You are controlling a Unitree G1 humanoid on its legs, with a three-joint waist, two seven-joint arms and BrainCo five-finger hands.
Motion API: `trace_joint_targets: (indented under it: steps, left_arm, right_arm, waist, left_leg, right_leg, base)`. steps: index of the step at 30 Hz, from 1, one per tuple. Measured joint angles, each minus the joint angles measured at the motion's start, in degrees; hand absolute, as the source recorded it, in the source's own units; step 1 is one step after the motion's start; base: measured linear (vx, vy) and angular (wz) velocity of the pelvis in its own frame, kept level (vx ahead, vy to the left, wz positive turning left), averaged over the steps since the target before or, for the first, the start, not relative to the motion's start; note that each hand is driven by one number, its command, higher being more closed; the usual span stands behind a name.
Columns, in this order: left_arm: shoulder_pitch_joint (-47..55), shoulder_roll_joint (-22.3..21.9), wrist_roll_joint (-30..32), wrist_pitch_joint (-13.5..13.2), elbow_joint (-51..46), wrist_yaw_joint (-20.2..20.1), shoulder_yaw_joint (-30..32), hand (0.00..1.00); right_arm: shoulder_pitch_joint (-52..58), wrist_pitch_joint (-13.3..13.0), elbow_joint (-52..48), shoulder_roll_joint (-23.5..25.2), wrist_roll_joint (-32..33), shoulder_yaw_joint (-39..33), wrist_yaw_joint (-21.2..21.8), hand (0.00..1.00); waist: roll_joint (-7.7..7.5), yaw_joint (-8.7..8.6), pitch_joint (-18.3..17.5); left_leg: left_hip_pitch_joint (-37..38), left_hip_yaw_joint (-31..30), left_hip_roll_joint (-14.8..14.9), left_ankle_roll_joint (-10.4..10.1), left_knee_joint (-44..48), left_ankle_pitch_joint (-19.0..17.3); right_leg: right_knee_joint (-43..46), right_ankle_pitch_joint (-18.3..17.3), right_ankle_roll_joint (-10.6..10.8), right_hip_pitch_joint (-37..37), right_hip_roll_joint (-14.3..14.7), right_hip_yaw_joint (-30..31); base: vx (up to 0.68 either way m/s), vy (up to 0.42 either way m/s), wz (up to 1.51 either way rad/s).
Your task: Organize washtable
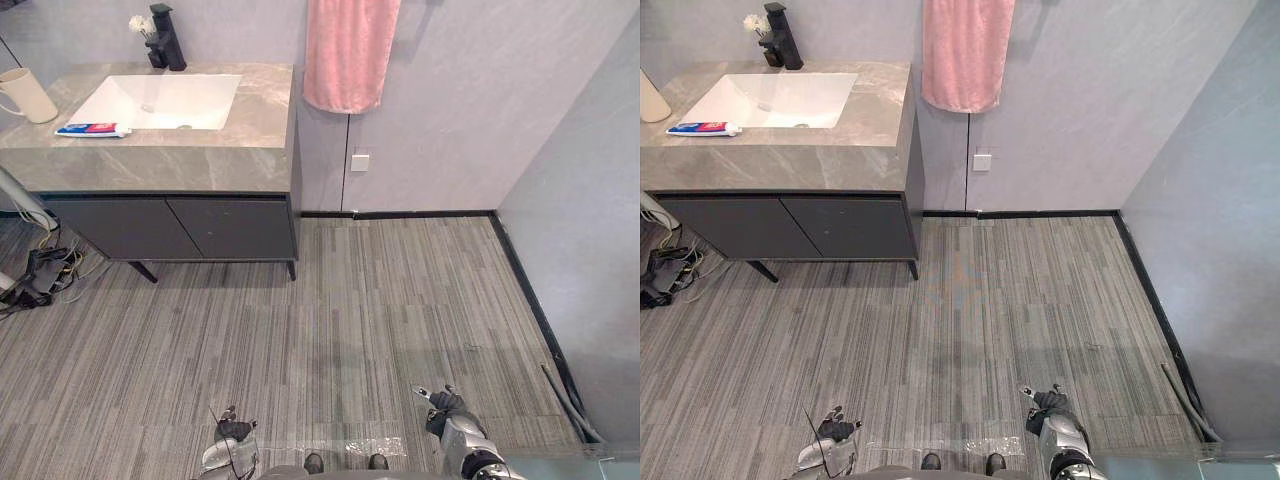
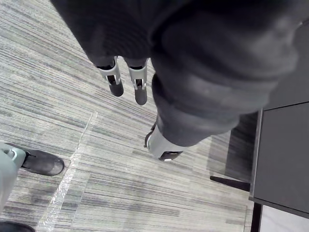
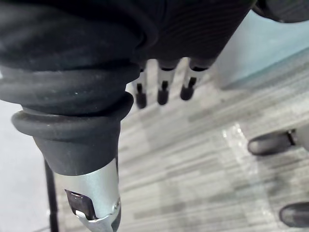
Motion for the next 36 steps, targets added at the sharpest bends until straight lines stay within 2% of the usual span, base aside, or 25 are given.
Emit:
trace_joint_targets:
  steps: [4, 13, 14, 15, 16, 17, 18, 19, 20, 21, 23, 24, 26, 27, 28, 29, 30, 31, 32, 33, 34, 35, 36]
  left_arm:
    - [0.22, -0.01, -0.10, -0.03, 0.00, -0.01, -0.09, 0.00]
    - [0.80, -0.01, -0.19, -0.16, -0.03, 0.24, 0.20, 0.00]
    - [0.80, -0.23, -0.22, -0.41, -0.13, 0.20, 0.49, 0.00]
    - [0.79, -0.69, -0.73, -0.43, -0.17, 0.16, 1.41, 0.00]
    - [0.69, -1.09, -1.33, -0.39, -0.17, 0.15, 1.86, 0.00]
    - [0.39, -2.02, -2.28, -0.39, -0.20, 0.11, 3.13, 0.00]
    - [0.81, -2.62, -2.91, -0.42, -0.28, 0.08, 3.66, 0.00]
    - [1.31, -2.68, -2.96, -0.36, -0.44, 0.07, 4.68, 0.00]
    - [1.72, -2.75, -2.96, -0.34, -0.55, 0.17, 5.51, 0.00]
    - [1.90, -2.98, -2.93, -0.11, -0.55, 0.21, 6.93, 0.00]
    - [1.62, -3.34, -2.85, -0.12, -0.59, 0.08, 7.53, 0.00]
    - [1.63, -3.43, -2.84, -0.11, -0.56, 0.06, 7.78, 0.00]
    - [1.58, -3.42, -2.82, -0.01, -0.53, 0.07, 7.87, 0.00]
    - [1.52, -3.48, -2.82, 0.00, -0.53, 0.06, 7.85, 0.00]
    - [1.46, -3.73, -2.66, 0.01, -0.52, 0.00, 7.84, 0.00]
    - [1.87, -4.57, -2.32, 0.13, -0.33, -0.07, 7.84, 0.00]
    - [2.13, -4.53, -2.28, 0.08, 0.37, -0.14, 7.69, 0.00]
    - [1.75, -4.82, -2.16, 0.51, 1.13, -0.34, 7.97, 0.00]
    - [1.25, -5.25, -2.08, 0.71, 0.90, -0.48, 8.91, 0.00]
    - [0.74, -5.83, -2.13, 0.81, 0.65, -0.46, 9.59, 0.00]
    - [2.22, -6.44, -2.27, 0.69, 0.26, -0.15, 10.22, 0.00]
    - [3.86, -5.97, -2.29, 0.62, -0.55, -0.31, 11.05, 0.00]
    - [3.62, -6.94, -2.42, 0.53, -1.26, -0.34, 11.68, 0.00]
  right_arm:
    - [0.00, 0.00, 0.04, -0.02, -0.01, 0.03, 0.00, 0.00]
    - [-0.04, 0.05, 0.26, -0.04, -1.15, -0.78, -0.85, 0.00]
    - [-0.07, 0.05, 0.25, -0.02, -1.14, -1.78, -0.89, 0.00]
    - [-0.02, 0.03, -0.48, 0.33, -1.11, -3.33, -1.00, 0.00]
    - [0.19, 0.02, -0.99, 0.77, -1.09, -3.82, -1.01, 0.00]
    - [1.62, 0.04, -3.02, 1.33, -1.01, -4.72, -1.09, 0.00]
    - [3.88, 0.06, -4.38, 2.70, -0.56, -4.61, -1.35, 0.00]
    - [5.43, -0.04, -5.73, 3.62, 0.26, -4.83, -1.72, 0.00]
    - [5.61, -0.09, -6.17, 3.52, 0.60, -4.66, -1.97, 0.00]
    - [5.89, -0.14, -6.21, 3.55, 1.15, -4.76, -2.01, 0.00]
    - [6.61, -0.60, -6.93, 3.85, 1.31, -5.42, -1.93, 0.00]
    - [6.57, -0.74, -6.84, 3.97, 1.29, -7.09, -1.85, 0.00]
    - [6.56, -0.57, -6.53, 4.05, 1.28, -9.08, -1.81, 0.00]
    - [6.70, -0.52, -6.28, 4.05, 1.28, -9.91, -1.81, 0.00]
    - [7.24, -0.13, -5.88, 3.88, 1.28, -11.52, -1.81, 0.00]
    - [8.15, -0.07, -6.04, 3.52, 1.78, -12.67, -1.66, 0.00]
    - [8.26, -0.07, -6.02, 3.42, 1.62, -12.30, -1.61, 0.00]
    - [7.40, -0.03, -5.05, 3.12, 1.22, -12.41, -1.25, 0.00]
    - [7.20, 0.00, -5.16, 2.76, 1.17, -12.61, -0.72, 0.00]
    - [7.18, 0.01, -5.40, 2.30, 1.01, -12.33, -0.49, 0.00]
    - [8.07, 0.01, -6.38, 1.73, 0.86, -11.25, -0.51, 0.00]
    - [9.18, 0.00, -7.50, 2.30, 0.90, -9.79, -0.51, 0.00]
    - [8.79, -0.14, -7.67, 0.98, 0.85, -9.78, 0.04, 0.00]
  waist:
    - [0.13, -0.09, 0.23]
    - [-0.03, -0.07, 1.06]
    - [0.21, 0.06, 2.03]
    - [0.19, 0.09, 3.61]
    - [0.29, 0.08, 4.23]
    - [0.61, 0.11, 5.59]
    - [-0.05, 0.04, 6.53]
    - [-0.12, 0.02, 7.01]
    - [-0.53, 0.01, 7.19]
    - [-0.63, 0.00, 7.22]
    - [-0.66, -0.25, 7.18]
    - [-0.52, -0.78, 7.15]
    - [-0.58, -1.52, 7.17]
    - [-0.50, -1.51, 7.22]
    - [0.03, -1.65, 7.30]
    - [1.54, -2.87, 5.85]
    - [2.13, -3.07, 4.90]
    - [3.05, -2.65, 4.61]
    - [3.59, -2.73, 4.98]
    - [3.83, -3.18, 5.64]
    - [5.76, -2.85, 4.62]
    - [5.16, -2.77, 3.88]
    - [8.45, -2.52, 3.95]
  left_leg:
    - [0.74, -0.18, -0.30, 0.13, -2.21, 1.17]
    - [0.12, -1.16, -1.57, 0.47, -1.58, 0.95]
    - [-0.21, -1.64, -1.60, 1.62, -0.14, 0.05]
    - [0.02, -1.57, -1.52, 1.80, 1.61, -1.63]
    - [0.09, -1.51, -1.69, 2.08, 2.63, -2.66]
    - [0.20, -1.51, -1.86, 2.41, 5.07, -4.21]
    - [1.28, -1.70, -2.57, 2.54, 6.64, -5.54]
    - [2.34, -1.86, -3.19, 2.57, 7.50, -6.66]
    - [3.21, -1.85, -3.35, 3.07, 7.85, -7.52]
    - [4.15, -2.17, -3.21, 3.68, 8.79, -9.18]
    - [4.94, -3.03, -2.46, 3.93, 9.65, -11.02]
    - [5.64, -3.70, -1.42, 3.65, 9.63, -12.38]
    - [7.48, -5.31, -0.61, 3.20, 9.65, -14.63]
    - [8.42, -5.93, -0.31, 3.01, 9.67, -15.57]
    - [10.35, -6.96, 1.15, 2.67, 9.45, -17.88]
    - [12.19, -8.32, 4.71, 1.12, 8.29, -18.81]
    - [12.67, -9.45, 5.41, 0.39, 9.11, -18.99]
    - [10.84, -10.53, 6.88, -2.53, 15.33, -17.52]
    - [9.02, -11.30, 5.89, -5.54, 23.76, -12.92]
    - [8.57, -11.48, 5.11, -5.96, 28.65, -9.59]
    - [5.93, -11.56, 4.72, -8.70, 40.03, -2.60]
    - [3.00, -11.04, 4.28, -11.55, 50.24, -1.45]
    - [-1.72, -10.84, 6.92, -11.90, 60.65, -2.02]
  right_leg:
    - [-0.67, 0.25, 0.39, -0.04, -0.28, -0.03]
    - [-0.06, 0.08, 0.65, -0.38, -1.08, 0.13]
    - [3.44, -1.34, 1.03, -1.84, -1.42, 0.36]
    - [11.89, -4.90, 1.52, -4.85, -1.73, 1.43]
    - [17.75, -6.42, 1.87, -7.18, -1.86, 1.79]
    - [32.94, -7.28, 1.39, -13.84, -1.93, 2.45]
    - [46.09, -7.29, -0.05, -19.38, -2.38, 3.14]
    - [51.63, -7.64, 0.40, -22.23, -2.90, 3.09]
    - [52.72, -8.18, 1.18, -23.30, -3.21, 2.87]
    - [50.72, -8.27, 1.17, -24.41, -4.00, 0.69]
    - [40.97, -7.94, 1.43, -25.27, -4.45, -3.59]
    - [29.42, -6.93, 1.41, -24.85, -4.17, -7.27]
    - [18.41, -3.28, 0.43, -24.76, -3.74, -10.27]
    - [16.03, -1.94, 0.16, -24.77, -3.74, -11.58]
    - [14.86, 2.07, -0.73, -24.75, -3.87, -14.40]
    - [17.28, 6.10, -4.04, -24.11, -2.15, -17.28]
    - [18.37, 6.45, -5.32, -23.84, -1.36, -17.91]
    - [22.05, 3.57, -7.61, -23.58, -0.62, -18.91]
    - [27.49, 1.28, -9.09, -23.19, -1.36, -19.36]
    - [32.11, 0.20, -10.05, -23.36, -1.86, -20.25]
    - [25.80, -2.16, -6.08, -20.07, 2.74, -19.96]
    - [19.73, -2.12, -11.63, -15.55, 3.66, -20.00]
    - [19.37, -3.94, -12.51, -12.32, 7.32, -19.18]
  base:
    - [0.00, 0.000, 0.00]
    - [0.02, -0.003, 0.00]
    - [0.01, 0.007, -0.10]
    - [-0.03, 0.002, -0.13]
    - [-0.06, 0.015, -0.05]
    - [-0.06, 0.026, 0.17]
    - [-0.03, 0.029, 0.24]
    - [0.03, 0.019, 0.20]
    - [0.09, 0.000, 0.09]
    - [0.13, -0.001, 0.12]
    - [0.23, -0.025, 0.19]
    - [0.42, -0.091, 0.20]
    - [0.43, -0.119, 0.23]
    - [0.44, -0.156, 0.36]
    - [0.58, -0.228, 0.55]
    - [0.62, -0.257, 0.64]
    - [0.85, -0.324, 0.38]
    - [0.90, -0.350, 0.13]
    - [0.90, -0.337, -0.01]
    - [0.58, -0.318, -0.28]
    - [0.32, -0.233, -0.44]
    - [0.33, -0.286, -0.72]
    - [0.41, -0.168, -0.62]
